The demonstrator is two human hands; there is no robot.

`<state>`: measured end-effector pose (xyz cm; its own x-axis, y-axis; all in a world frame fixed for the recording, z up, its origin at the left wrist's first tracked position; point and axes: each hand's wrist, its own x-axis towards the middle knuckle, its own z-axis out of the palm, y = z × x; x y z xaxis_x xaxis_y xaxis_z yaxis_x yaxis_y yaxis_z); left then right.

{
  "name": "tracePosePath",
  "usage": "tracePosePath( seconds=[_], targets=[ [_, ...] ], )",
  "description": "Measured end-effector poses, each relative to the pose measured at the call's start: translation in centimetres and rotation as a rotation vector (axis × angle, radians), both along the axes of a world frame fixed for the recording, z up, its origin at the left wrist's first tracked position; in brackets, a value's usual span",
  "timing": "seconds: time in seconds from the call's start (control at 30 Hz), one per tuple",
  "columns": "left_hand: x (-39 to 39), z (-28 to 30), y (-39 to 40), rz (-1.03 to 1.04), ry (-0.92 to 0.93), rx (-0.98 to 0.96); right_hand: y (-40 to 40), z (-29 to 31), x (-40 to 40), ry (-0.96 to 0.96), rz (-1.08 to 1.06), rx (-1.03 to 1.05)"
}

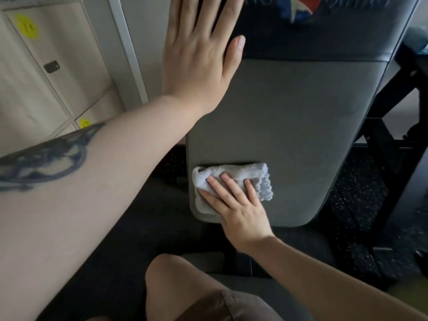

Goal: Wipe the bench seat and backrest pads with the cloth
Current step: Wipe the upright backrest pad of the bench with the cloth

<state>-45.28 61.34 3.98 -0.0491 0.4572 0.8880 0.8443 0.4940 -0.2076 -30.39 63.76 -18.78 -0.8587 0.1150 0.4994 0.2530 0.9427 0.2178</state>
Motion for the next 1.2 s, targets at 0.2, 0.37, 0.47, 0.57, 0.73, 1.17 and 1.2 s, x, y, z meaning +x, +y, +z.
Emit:
tracePosePath(
  seconds=[0.2,0.37,0.47,0.57,0.73,1.17,1.2],
  targets=[
    [1.2,-1.3,0.4,0.001,-0.114,0.061,2.0,-2.1,2.0,-0.214,0.105,0.149],
    [1.2,-2.6,0.8,-0.014,-0.153,0.131,4.3,2.8,4.2,0.259,-0.104,-0.036],
    [1.0,-2.5,0.9,-0.038,-0.17,0.13,2.4,3.2,2.2,0.394,-0.177,-0.22],
    [0.7,-2.4,0.5,-0.063,-0.174,0.126,1.5,-2.0,3.1,0.023,-0.08,-0.067],
    [0.7,-2.6,0.5,-0.058,-0.155,0.126,5.3,-6.2,9.1,-0.204,-0.072,0.103],
    [0.6,-2.4,0.6,-0.082,-0.159,0.138,2.2,-2.1,4.5,0.207,-0.152,-0.203],
    [0.7,-2.2,0.5,-0.102,-0.15,0.14,2.4,-4.1,5.8,0.053,-0.1,-0.085]
  ],
)
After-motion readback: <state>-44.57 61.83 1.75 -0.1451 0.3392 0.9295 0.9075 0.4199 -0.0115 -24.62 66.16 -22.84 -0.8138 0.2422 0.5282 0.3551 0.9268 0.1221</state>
